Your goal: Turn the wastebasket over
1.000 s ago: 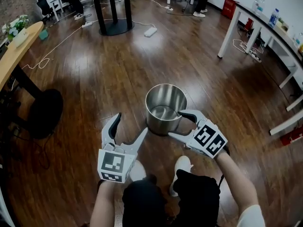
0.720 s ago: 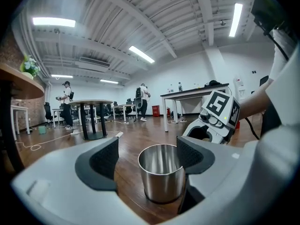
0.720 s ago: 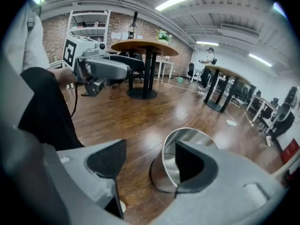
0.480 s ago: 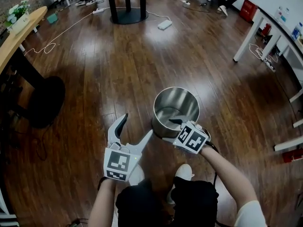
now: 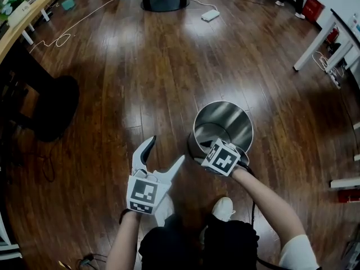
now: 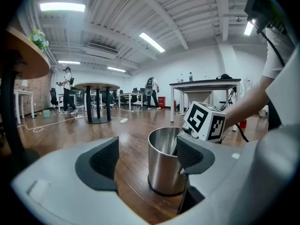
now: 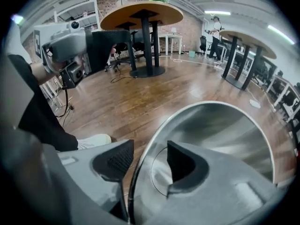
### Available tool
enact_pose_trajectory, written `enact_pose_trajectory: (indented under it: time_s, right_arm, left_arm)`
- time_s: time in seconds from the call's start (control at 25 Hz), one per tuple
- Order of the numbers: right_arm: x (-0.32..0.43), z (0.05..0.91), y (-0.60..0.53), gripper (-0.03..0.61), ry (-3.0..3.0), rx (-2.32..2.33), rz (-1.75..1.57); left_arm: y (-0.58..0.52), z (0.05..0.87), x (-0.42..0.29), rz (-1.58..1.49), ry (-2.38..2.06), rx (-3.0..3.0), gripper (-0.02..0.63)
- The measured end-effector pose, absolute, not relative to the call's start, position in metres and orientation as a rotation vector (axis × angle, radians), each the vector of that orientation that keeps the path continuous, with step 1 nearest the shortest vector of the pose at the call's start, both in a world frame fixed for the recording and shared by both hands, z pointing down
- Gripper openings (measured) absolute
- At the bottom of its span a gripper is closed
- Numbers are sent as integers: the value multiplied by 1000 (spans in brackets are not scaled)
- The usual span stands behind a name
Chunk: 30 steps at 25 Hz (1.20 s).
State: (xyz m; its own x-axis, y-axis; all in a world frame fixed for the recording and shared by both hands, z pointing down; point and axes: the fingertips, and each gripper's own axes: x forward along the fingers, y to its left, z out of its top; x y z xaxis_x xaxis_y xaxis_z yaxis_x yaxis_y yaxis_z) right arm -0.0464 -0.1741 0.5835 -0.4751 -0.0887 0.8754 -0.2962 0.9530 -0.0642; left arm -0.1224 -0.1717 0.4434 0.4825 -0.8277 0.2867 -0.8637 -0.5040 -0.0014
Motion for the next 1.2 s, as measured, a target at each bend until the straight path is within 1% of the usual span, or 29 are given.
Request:
enact_pose_trajectory:
  time_s: [0.08,0.16,0.2,0.32,0.44,0.76,1.0,1.2]
  right_arm:
    - [-50,589,-175,182,-2055,260,270]
    - [-52,593,-177,109,-2049,256,294]
    - [-52,594,-178,87,-2045,257,306]
    - [-52,594,-180,86,-2041,272,339]
    - [-52,592,-180,53,-2051,327,367]
    - [-38,561,-196,49,-2174,364,294]
    - [-27,511,-215,49,-2398,444,372]
    - [-22,494,-209,49,-2611,421,508]
  left_arm:
    - [-175,450,-126,378,-1482,2559,396]
    - [-178,454,-128,376,-1482,2544,396]
    - [-180,456,-129,375,-1483,2539,396]
    - [-182,461,-133,373,-1487,2520,396]
    - [-182,466,-134,371,-1483,2499,396]
    - [-183,478,-134,367,-1459,2468,396]
    - [-188,468,-127,325,-1451,2460,396]
    - [-189,459,-128,306,-1454,2443,397]
